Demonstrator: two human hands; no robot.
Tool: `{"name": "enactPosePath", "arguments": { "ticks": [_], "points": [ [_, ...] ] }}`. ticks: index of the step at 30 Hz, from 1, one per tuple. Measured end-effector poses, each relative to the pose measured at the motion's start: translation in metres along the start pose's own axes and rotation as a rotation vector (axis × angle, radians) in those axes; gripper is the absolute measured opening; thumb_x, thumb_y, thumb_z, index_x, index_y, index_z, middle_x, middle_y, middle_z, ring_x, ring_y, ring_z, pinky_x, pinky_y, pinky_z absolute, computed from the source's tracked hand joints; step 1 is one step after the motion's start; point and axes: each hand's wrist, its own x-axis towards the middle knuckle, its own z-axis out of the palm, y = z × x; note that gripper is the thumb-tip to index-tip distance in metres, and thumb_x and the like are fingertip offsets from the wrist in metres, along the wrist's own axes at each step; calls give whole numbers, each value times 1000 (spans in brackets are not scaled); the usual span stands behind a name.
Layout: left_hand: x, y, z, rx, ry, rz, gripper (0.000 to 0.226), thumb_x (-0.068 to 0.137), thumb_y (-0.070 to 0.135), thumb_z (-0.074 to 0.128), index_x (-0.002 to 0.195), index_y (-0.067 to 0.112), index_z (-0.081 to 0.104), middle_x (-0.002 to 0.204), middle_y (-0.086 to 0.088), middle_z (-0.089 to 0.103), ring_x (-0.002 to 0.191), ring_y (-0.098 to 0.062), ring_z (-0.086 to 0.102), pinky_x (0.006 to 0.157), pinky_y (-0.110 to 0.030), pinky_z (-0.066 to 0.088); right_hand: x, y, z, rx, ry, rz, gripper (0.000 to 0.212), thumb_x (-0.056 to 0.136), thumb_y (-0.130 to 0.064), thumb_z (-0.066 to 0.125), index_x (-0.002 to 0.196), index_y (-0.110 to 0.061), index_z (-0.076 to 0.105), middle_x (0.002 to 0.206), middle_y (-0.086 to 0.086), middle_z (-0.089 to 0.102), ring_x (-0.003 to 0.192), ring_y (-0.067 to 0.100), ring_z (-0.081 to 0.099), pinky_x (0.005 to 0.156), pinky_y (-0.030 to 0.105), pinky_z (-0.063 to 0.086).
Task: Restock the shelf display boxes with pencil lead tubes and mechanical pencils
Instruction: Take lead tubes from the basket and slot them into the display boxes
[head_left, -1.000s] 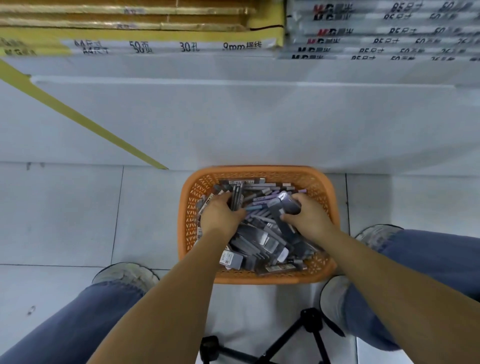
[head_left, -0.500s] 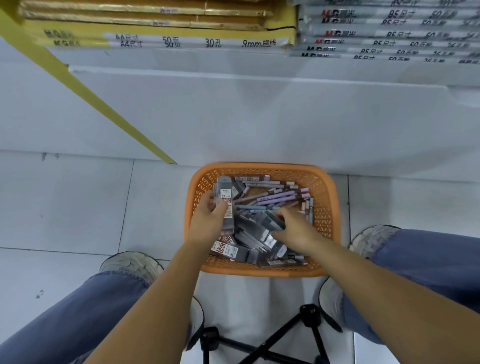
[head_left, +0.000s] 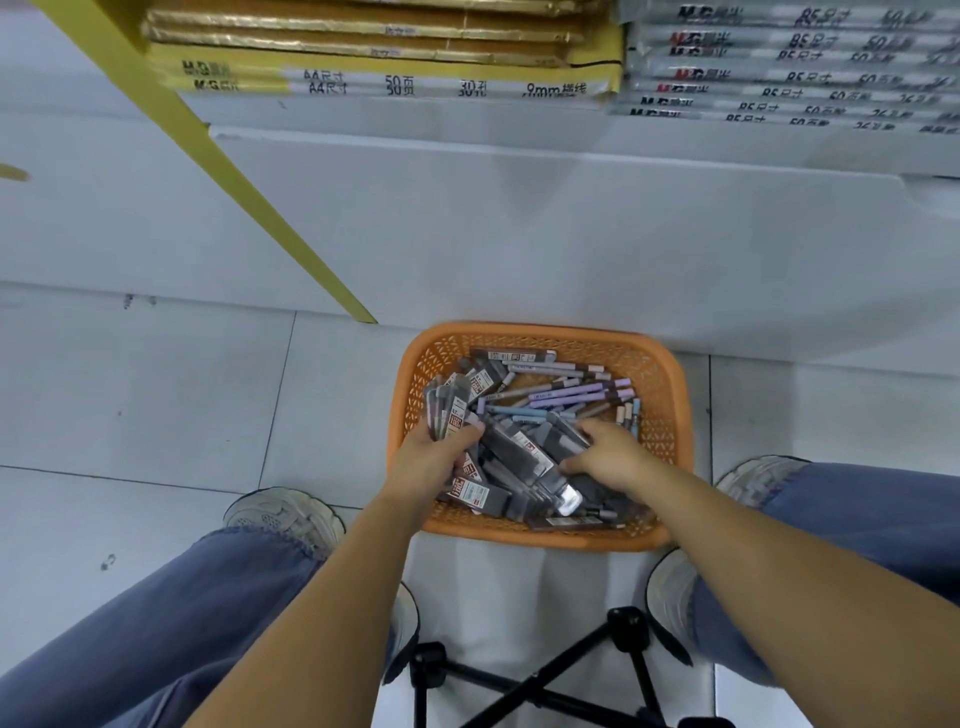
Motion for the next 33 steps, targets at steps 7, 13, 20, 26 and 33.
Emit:
{"name": "enactPosePath", "arguments": {
  "ticks": [7,13,20,26,33],
  "points": [
    [-24,35,16,-175,-100,-43,18,83,32,81,84,20,67,64,0,61,50,-10,50,46,-22,38,-35,-28,-51,238,61,-166,42,82,-16,74,120,-26,60,112,-5,68,99,14,64,84,32,52],
    [-88,101,35,-199,-381,223,37,82,26,81,105,2,64,104,-11,75,93,-24,73,76,-38,61,-110,-97,-73,588,86,-468,32,85,-12,71,113,-25,64,111,3,72,100,23,68,78,37,55],
    [-165,162,28,-128,-408,475,25,90,14,73,115,16,74,116,-19,73,109,-37,70,93,-58,55,-199,-156,-66,807,59,-695,21,97,-15,55,117,-19,60,106,8,73,97,26,71,77,41,58],
    [-219,215,8,-87,-328,632,23,80,22,79,103,24,77,104,-9,78,90,-23,75,67,-33,59,-255,-202,-103,258,330,-893,17,93,-40,58,106,-50,54,118,-10,52,112,11,52,95,34,46],
    [-262,280,-3,-90,-239,746,47,65,32,86,110,30,71,103,-2,78,88,-15,74,69,-30,56,-312,-256,-162,233,386,-1066,51,74,-23,83,108,-42,52,95,-17,73,70,0,69,54,20,52]
  ]
}}
